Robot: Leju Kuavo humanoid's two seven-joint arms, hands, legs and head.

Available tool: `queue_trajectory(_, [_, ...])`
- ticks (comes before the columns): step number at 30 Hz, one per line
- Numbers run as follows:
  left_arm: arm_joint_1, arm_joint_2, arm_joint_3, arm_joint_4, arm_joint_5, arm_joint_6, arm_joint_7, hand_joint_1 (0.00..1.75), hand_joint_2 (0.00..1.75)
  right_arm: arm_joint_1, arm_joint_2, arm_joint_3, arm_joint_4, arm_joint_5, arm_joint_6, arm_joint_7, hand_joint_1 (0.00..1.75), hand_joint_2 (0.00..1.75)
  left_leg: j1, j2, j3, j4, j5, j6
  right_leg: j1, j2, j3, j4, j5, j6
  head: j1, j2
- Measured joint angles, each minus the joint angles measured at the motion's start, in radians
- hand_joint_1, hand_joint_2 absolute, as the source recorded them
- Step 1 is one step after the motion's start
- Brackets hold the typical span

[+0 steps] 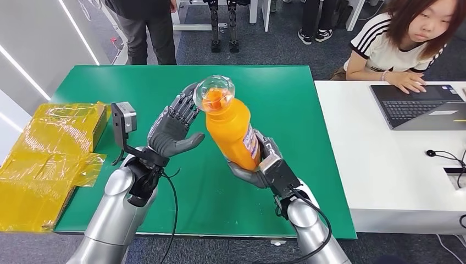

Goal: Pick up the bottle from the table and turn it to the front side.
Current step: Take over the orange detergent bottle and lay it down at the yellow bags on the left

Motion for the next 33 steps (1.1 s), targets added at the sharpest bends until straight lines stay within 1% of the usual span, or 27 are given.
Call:
queue_trajectory(3, [-0.037,0.003,-0.002,0.012,-0.009,0.002,0.003,0.00,1.75,-0.026,-0.006,0.006,0.044,-0.014,-0.040,-0.006,1.75,1.75,0.000,0.000,-0.001,0.000,0.000,0.000,0.000,0.000,-0.001,0.000,0.000,0.000,0.000,0.000])
queue_trajectory(7, [-0.078,0.020,-0.001,0.025,-0.017,0.013,0.004,0.00,1.75,-0.055,-0.038,-0.013,0.077,-0.077,-0.074,-0.022,1.75,1.75,-0.001,0.000,-0.001,0.001,0.001,0.001,-0.001,0.000,-0.001,0.000,0.001,0.001,0.000,0.000])
queue_trajectory(11, [-0.106,0.048,0.000,0.047,-0.019,0.034,0.006,0.00,1.75,-0.061,-0.084,-0.072,0.077,-0.165,-0.087,-0.030,1.75,1.75,-0.001,0.000,-0.002,0.001,0.001,0.001,-0.001,0.000,-0.001,0.000,0.001,0.001,0.000,0.000])
queue_trajectory(15, [-0.120,0.066,0.005,0.076,-0.020,0.056,-0.001,0.00,1.75,-0.053,-0.118,-0.129,0.059,-0.199,-0.098,-0.032,1.75,1.75,-0.001,0.001,-0.002,0.001,0.001,0.001,-0.001,0.000,-0.003,0.000,0.001,0.001,0.000,0.000])
queue_trajectory(19, [-0.138,0.076,0.008,0.107,-0.028,0.069,-0.015,0.00,1.75,-0.040,-0.136,-0.174,0.044,-0.209,-0.097,-0.031,1.75,1.75,-0.001,0.001,-0.003,0.001,0.001,0.001,-0.001,0.001,-0.003,0.000,0.001,0.001,0.000,0.000])
queue_trajectory(22, [-0.159,0.072,0.008,0.130,-0.040,0.073,-0.027,0.00,1.75,-0.034,-0.138,-0.187,0.046,-0.197,-0.085,-0.028,1.75,1.75,-0.001,0.002,-0.003,0.001,0.001,0.001,-0.001,0.001,-0.004,0.000,0.002,0.001,0.000,0.000])
queue_trajectory(26, [-0.183,0.050,0.007,0.151,-0.037,0.058,-0.029,0.00,1.75,-0.038,-0.130,-0.173,0.076,-0.153,-0.072,-0.021,1.75,1.75,-0.001,0.002,-0.003,0.001,0.001,0.001,-0.001,0.001,-0.004,0.001,0.002,0.000,0.000,0.000])
queue_trajectory(29, [-0.195,0.025,-0.004,0.157,-0.027,0.036,-0.024,0.00,1.75,-0.059,-0.099,-0.133,0.145,-0.126,-0.072,-0.022,1.75,1.75,-0.001,0.002,-0.004,0.001,0.001,0.001,-0.001,0.002,-0.004,0.001,0.002,0.000,0.000,0.000])
queue_trajectory(33, [-0.203,-0.013,-0.037,0.156,-0.014,0.012,0.002,0.00,1.75,-0.117,-0.039,-0.067,0.262,-0.109,-0.085,-0.018,1.75,1.75,-0.001,0.003,-0.004,0.001,0.001,0.001,-0.001,0.002,-0.004,0.001,0.002,0.000,0.000,0.000])
